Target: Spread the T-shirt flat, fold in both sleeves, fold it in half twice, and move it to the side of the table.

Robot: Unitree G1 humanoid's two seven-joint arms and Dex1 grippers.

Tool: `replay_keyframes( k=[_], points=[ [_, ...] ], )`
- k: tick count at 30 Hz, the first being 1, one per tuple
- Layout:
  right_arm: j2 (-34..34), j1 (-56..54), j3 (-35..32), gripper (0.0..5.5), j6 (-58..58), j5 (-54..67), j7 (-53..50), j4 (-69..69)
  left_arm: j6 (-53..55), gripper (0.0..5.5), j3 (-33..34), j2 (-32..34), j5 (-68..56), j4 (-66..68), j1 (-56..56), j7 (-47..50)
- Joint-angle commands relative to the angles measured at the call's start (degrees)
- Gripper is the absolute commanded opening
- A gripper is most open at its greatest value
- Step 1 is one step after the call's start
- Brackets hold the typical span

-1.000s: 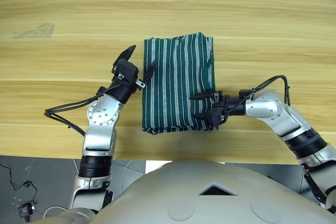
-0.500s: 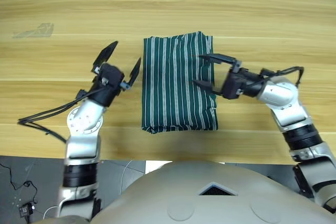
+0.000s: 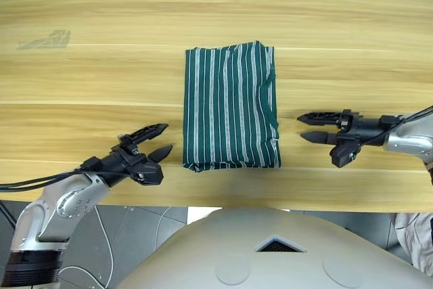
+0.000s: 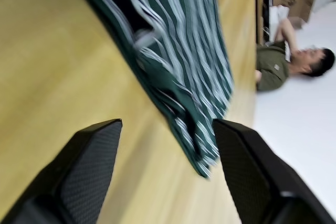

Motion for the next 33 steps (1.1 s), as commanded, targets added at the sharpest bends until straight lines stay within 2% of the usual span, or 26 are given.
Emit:
replay_keyframes(
  k=[1, 8, 14, 19, 33],
  points=[
    [0.71, 0.05, 3.42, 3.21, -0.68, -1.78, -1.01, 1.49, -2.27, 3.37, -3.98, 1.01, 2.70, 4.12, -2.11, 0.55],
    [2.37, 1.96, 10.09, 3.21, -0.28, -0.74, -1.63, 1.19, -4.17, 3.37, -9.92, 3.07, 4.31, 6.12, -4.76, -1.06],
    [2.10, 2.16, 12.67, 3.21, 0.35, 1.70, -1.66, 0.21, -3.89, 3.37, -11.83, 5.59, 2.91, 5.77, -4.21, -1.92],
    [1.39, 2.80, 13.55, 3.23, 1.21, 3.20, -1.51, -0.86, -3.47, 2.51, -12.71, 7.91, 1.28, 5.59, -4.00, -3.22],
    [1.54, 2.69, 15.57, 0.65, 4.00, 6.25, 0.14, -1.11, -1.86, 0.16, -16.14, 8.45, 1.34, 3.99, -3.98, -3.57]
  ],
)
